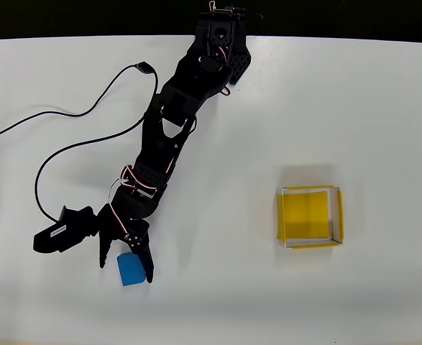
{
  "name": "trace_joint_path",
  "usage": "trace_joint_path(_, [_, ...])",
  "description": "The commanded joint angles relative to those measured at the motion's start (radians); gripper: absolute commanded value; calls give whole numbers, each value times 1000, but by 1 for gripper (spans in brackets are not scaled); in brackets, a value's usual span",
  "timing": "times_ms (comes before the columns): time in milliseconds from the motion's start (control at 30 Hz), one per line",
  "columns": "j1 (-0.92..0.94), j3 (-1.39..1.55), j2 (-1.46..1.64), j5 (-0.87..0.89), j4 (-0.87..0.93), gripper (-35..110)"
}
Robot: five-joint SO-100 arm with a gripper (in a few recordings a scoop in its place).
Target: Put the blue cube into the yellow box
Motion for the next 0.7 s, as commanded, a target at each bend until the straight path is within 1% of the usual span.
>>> trace_joint_path(0, [14,-100,51,-18,-49,53])
trace_joint_path(333, [21,-161,-57,-21,-72,53])
trace_joint_path(667, [3,-196,-104,-23,-72,48])
